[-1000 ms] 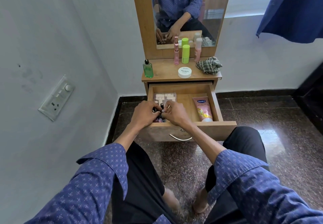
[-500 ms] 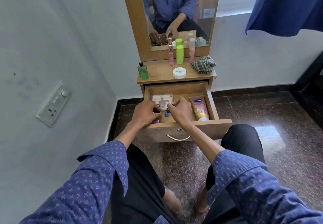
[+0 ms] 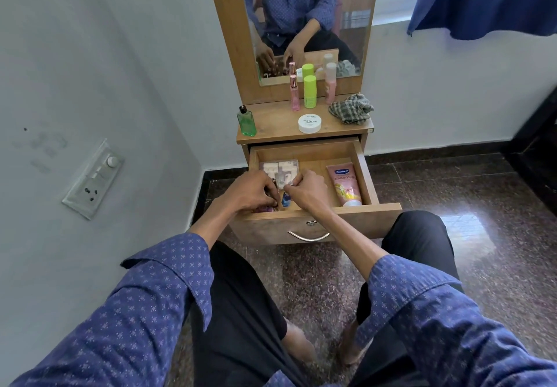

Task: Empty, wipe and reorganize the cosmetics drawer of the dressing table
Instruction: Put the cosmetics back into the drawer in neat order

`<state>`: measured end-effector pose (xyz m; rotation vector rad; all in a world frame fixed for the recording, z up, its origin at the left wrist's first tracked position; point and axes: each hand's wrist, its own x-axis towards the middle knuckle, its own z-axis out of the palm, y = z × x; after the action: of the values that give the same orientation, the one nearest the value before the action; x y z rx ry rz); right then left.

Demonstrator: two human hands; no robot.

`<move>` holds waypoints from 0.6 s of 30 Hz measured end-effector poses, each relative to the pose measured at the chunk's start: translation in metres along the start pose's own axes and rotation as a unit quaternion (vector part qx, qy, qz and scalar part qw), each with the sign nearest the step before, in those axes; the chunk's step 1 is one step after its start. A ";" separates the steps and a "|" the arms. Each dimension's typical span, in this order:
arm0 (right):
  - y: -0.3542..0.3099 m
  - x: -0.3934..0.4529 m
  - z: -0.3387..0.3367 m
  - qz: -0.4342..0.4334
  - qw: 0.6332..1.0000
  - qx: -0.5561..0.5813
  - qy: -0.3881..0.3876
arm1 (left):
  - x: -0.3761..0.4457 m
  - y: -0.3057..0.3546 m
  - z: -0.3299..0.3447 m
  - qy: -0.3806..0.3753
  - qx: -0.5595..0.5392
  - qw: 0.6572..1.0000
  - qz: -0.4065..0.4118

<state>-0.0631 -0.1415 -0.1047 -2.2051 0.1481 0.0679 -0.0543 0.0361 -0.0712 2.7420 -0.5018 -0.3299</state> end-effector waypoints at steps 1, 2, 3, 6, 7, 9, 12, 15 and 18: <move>0.000 0.000 0.000 -0.003 1.000 -0.001 -0.001 | 0.002 0.001 -0.001 -0.013 0.009 1.000 0.010; 0.000 0.000 0.000 -0.005 1.000 -0.001 0.000 | 0.003 0.003 -0.002 -0.023 0.021 0.999 0.017; -0.001 0.000 0.000 -0.007 1.000 0.002 0.003 | 0.004 0.004 -0.004 -0.032 0.033 0.999 0.023; -0.001 -0.001 0.000 -0.006 1.000 0.009 0.009 | 0.007 0.010 -0.007 -0.062 0.070 0.995 0.040; -0.001 -0.001 0.000 -0.007 1.000 0.011 0.010 | 0.009 0.012 -0.008 -0.073 0.081 0.993 0.043; 0.000 -0.001 0.000 -0.007 1.000 0.017 0.013 | 0.010 0.017 -0.009 -0.093 0.092 0.991 0.039; -0.001 -0.003 -0.003 -0.012 0.999 0.027 0.012 | 0.012 0.025 -0.010 -0.136 0.112 0.984 0.023; -0.001 -0.007 -0.007 -0.019 0.999 0.029 0.004 | 0.011 0.034 -0.010 -0.148 0.146 0.978 0.014; -0.002 -0.003 -0.006 -0.001 0.999 0.006 -0.040 | 0.010 0.031 -0.007 -0.123 0.164 0.979 0.008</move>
<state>-0.0663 -0.1450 -0.0991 -2.1872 0.1010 0.1537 -0.0528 0.0067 -0.0555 3.0284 -0.6957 -0.6397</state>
